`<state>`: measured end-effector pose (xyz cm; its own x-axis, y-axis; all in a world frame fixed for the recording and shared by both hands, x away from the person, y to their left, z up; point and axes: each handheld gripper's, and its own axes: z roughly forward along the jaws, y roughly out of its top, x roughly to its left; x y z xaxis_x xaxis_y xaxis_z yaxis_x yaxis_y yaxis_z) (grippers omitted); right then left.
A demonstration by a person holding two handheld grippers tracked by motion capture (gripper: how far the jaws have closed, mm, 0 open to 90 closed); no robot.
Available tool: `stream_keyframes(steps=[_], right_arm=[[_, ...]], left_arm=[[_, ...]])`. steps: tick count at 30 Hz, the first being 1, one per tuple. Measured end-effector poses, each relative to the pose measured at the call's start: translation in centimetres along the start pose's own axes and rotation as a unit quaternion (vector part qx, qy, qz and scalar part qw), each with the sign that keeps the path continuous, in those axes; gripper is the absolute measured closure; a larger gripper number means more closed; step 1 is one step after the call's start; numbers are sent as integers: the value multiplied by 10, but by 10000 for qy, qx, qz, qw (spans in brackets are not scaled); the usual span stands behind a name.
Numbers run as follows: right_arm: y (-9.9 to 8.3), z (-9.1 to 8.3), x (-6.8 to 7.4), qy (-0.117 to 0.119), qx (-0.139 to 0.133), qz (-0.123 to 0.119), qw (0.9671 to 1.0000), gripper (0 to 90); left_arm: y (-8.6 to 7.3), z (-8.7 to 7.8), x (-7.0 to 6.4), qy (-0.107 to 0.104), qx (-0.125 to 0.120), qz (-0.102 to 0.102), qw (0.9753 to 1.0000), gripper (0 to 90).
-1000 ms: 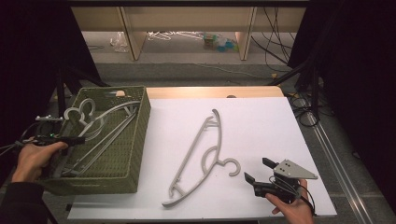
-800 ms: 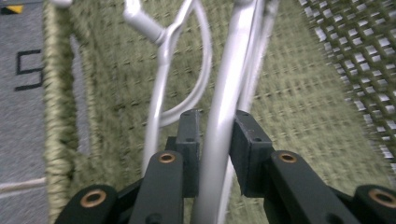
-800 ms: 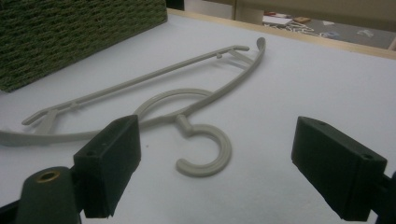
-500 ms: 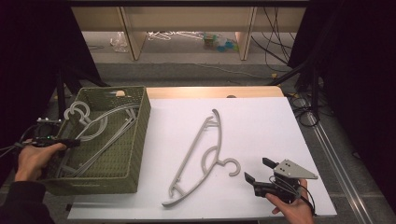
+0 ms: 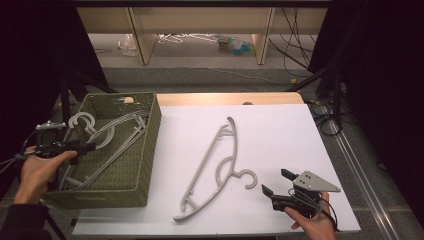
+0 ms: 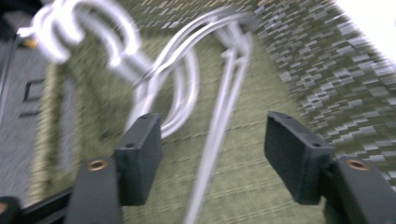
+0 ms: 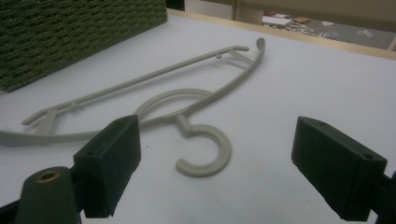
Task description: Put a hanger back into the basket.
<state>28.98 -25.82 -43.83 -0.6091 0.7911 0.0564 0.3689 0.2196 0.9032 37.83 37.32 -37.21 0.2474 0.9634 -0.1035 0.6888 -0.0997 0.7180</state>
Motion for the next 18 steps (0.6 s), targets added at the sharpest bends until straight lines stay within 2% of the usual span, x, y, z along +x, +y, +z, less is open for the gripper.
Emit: stream_keyframes(steps=[1, 4, 7, 9, 13, 15, 17, 18], right_arm=[[0, 0, 0, -1, -1, 1, 10000, 168], [0, 1, 0, -14, -33, -25, 10000, 168], [0, 0, 0, -15, -38, -30, 10000, 168], [0, 0, 0, -6, -40, -21, 10000, 168], [0, 0, 0, -2, -44, -29, 10000, 168], [0, 0, -1, -78, -65, -131, 9999, 168], [0, 1, -1, -53, -96, -113, 9999, 168], [0, 0, -1, -30, -55, -63, 10000, 168]], left_arm=[[0, -2, -10, -62, -265, -78, 9996, 346], [-2, -7, -32, -278, -596, 12, 9978, 311], [-4, -8, -48, -520, -726, -2, 9960, 293], [-6, -8, -58, -651, -847, 67, 9943, 265], [-8, -10, -75, -786, -1007, 166, 9917, 234], [-9, -10, -83, -864, -1079, 225, 9901, 210], [-11, -11, -91, -910, -1120, 268, 9892, 208], [-11, -11, -96, -968, -1174, 302, 9879, 205]])
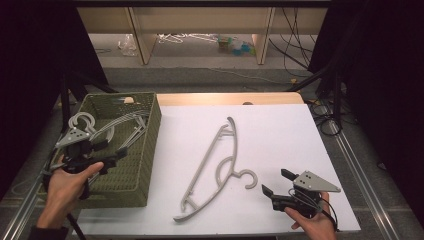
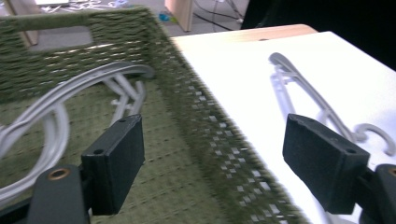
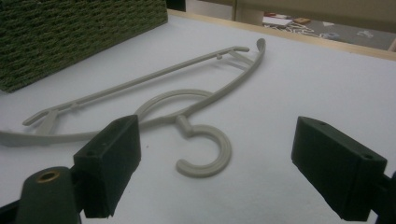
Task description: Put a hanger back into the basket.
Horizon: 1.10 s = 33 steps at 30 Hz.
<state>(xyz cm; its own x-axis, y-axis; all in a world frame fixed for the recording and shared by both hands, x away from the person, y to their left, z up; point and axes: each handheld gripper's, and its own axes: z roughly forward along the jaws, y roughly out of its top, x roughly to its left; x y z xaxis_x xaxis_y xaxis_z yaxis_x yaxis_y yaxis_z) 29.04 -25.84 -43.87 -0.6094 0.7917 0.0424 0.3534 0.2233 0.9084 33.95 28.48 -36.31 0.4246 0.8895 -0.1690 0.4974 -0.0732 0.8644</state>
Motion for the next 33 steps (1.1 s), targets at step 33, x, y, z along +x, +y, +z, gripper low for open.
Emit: stream_keyframes(steps=[33], right_arm=[[1, -2, -1, 27, -57, -29, 10000, 167]], left_arm=[[-55, 35, -128, -1045, -184, 738, 9916, 202]])
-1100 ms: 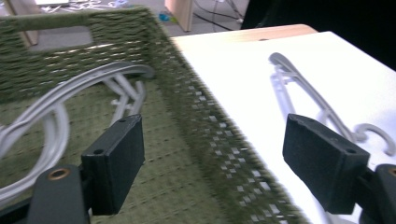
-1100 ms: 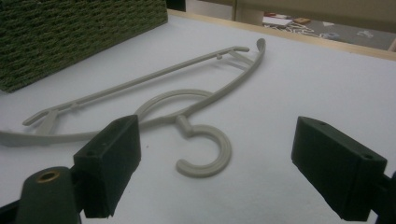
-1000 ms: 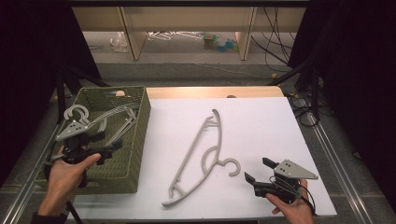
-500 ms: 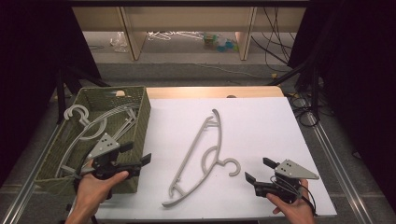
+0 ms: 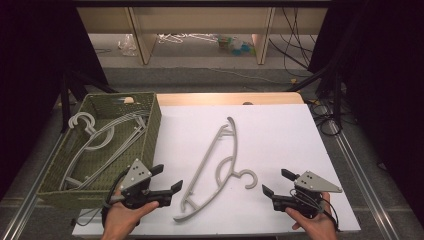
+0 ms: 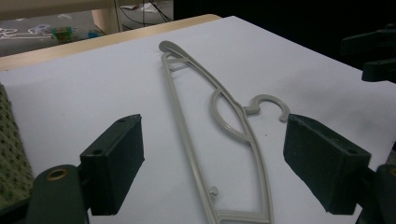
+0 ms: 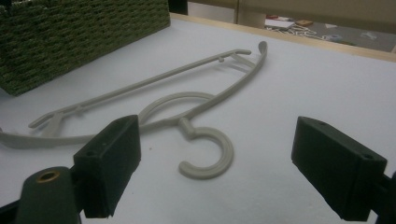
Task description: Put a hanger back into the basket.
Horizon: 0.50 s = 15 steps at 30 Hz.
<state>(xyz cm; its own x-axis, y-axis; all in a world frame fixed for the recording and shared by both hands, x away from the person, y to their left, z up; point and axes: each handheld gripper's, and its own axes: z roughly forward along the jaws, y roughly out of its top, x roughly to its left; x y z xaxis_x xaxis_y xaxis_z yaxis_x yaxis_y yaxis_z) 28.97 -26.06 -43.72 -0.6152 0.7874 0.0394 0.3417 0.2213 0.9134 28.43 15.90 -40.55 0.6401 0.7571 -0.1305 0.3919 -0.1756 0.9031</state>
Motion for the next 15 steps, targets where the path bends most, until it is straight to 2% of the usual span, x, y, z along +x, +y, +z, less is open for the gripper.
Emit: stream_keyframes(steps=[1, 2, 10, 14, 15], right_arm=[[0, -1, 0, 19, 41, -9, 10000, 167], [0, 0, 0, 15, -20, 2, 10000, 168], [2, -2, 1, 37, 44, 2, 10000, 167], [1, -1, 1, 62, -23, -25, 10000, 167], [1, -2, 2, 92, 40, -5, 9999, 167]], left_arm=[[-1, 1, -2, 16, 24, 3, 10000, 202], [-3, 2, -4, -48, 34, 49, 10000, 202], [-17, 15, -14, -363, 256, 175, 9989, 185], [-20, 17, -15, -385, 365, 190, 9984, 183], [-21, 17, -16, -380, 389, 198, 9983, 183]])
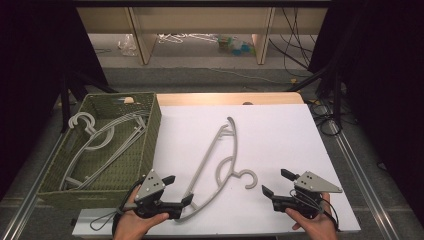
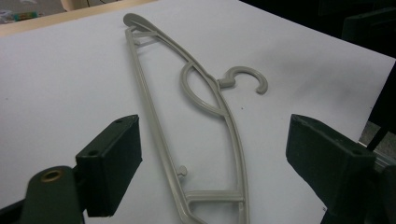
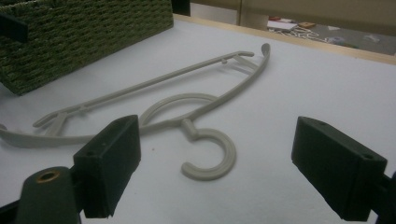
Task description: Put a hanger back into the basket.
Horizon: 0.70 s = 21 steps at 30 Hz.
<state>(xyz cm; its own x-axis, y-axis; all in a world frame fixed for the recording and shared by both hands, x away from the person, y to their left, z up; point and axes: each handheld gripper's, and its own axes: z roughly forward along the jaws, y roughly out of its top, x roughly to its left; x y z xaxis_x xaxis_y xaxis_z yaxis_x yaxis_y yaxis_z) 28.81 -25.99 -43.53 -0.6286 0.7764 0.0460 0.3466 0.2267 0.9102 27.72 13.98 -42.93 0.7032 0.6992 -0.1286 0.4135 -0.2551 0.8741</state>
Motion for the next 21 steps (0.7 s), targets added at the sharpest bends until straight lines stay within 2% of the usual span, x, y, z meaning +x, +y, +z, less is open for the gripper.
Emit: stream_keyframes(steps=[8, 11, 14, 16, 17, 18, 21], right_arm=[[0, 1, 0, -23, -23, -38, 10000, 167], [1, 1, 1, -20, 13, -79, 10000, 167], [1, 0, 1, -37, 16, -79, 10000, 167], [1, 1, 1, -37, -1, -72, 10000, 167], [1, 1, 1, -56, 28, -75, 10000, 167], [1, 1, 1, -42, 22, -79, 10000, 167], [1, 1, 1, -42, 16, -78, 10000, 167]], left_arm=[[-5, 5, -1, -129, 45, 76, 9999, 175], [-5, 6, -3, -64, 38, 45, 10000, 172], [-5, 7, -3, -108, 87, 144, 9998, 168], [-5, 9, -3, -118, 116, 81, 9998, 163], [-4, 11, -3, -125, 159, 145, 9997, 159], [-3, 15, -5, -155, 166, 113, 9997, 160], [-1, 24, -10, -213, 327, 279, 9988, 160]])
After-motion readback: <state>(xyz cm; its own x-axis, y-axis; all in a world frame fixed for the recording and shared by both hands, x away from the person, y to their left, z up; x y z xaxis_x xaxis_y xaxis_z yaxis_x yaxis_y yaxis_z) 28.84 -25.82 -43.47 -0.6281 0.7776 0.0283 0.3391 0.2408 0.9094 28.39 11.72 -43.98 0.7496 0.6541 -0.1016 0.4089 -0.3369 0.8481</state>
